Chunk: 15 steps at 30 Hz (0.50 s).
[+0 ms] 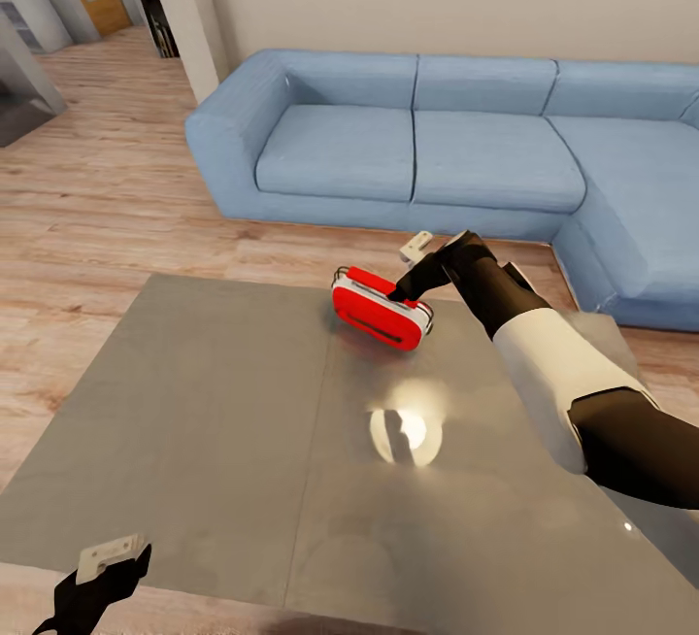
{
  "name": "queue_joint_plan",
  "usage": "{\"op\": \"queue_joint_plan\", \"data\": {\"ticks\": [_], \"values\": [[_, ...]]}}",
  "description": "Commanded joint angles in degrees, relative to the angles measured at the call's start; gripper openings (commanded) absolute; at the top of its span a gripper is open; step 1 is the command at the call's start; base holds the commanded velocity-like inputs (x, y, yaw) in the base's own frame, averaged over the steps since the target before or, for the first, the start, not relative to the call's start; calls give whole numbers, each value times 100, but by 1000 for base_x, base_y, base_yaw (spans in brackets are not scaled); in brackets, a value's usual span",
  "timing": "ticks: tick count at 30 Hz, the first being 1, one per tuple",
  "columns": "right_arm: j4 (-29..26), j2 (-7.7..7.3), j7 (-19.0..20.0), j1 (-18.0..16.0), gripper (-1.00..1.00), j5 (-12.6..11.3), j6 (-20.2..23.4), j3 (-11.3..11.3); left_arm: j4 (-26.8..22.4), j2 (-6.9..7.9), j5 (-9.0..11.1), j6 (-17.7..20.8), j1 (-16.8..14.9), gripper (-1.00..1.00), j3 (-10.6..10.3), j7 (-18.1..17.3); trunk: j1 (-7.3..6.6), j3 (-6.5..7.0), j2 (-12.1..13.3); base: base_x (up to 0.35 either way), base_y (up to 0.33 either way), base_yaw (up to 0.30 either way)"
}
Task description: Turn on the radio receiver that's on the table in the living room.
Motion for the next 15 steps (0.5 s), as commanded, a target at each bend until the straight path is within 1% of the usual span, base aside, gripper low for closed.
{"op": "queue_joint_plan", "data": {"ticks": [1,4,7,11,14,15], "values": [[0,-3,0,0,100,-6,0,0,-1,0,0,0,-1,100,0,0,0,-9,0,0,0,106],[5,-20,0,0,100,-21,-13,-6,-2,0,2,0,-2,100,0,0,0,-34,0,0,0,87],[29,-108,-6,0,100,-26,-144,-9,0,0,0,0,-1,100,0,0,0,-47,0,0,0,30],[56,-170,-8,0,100,-27,-214,-13,0,0,0,0,-2,100,0,0,0,-52,0,0,0,7],[117,-325,-9,0,100,-27,-257,-24,1,-1,0,0,-2,100,0,0,0,-52,0,0,0,1],[120,-342,-9,0,100,-27,-272,-28,1,-1,0,0,-2,100,0,0,0,-52,0,0,0,0]]}}
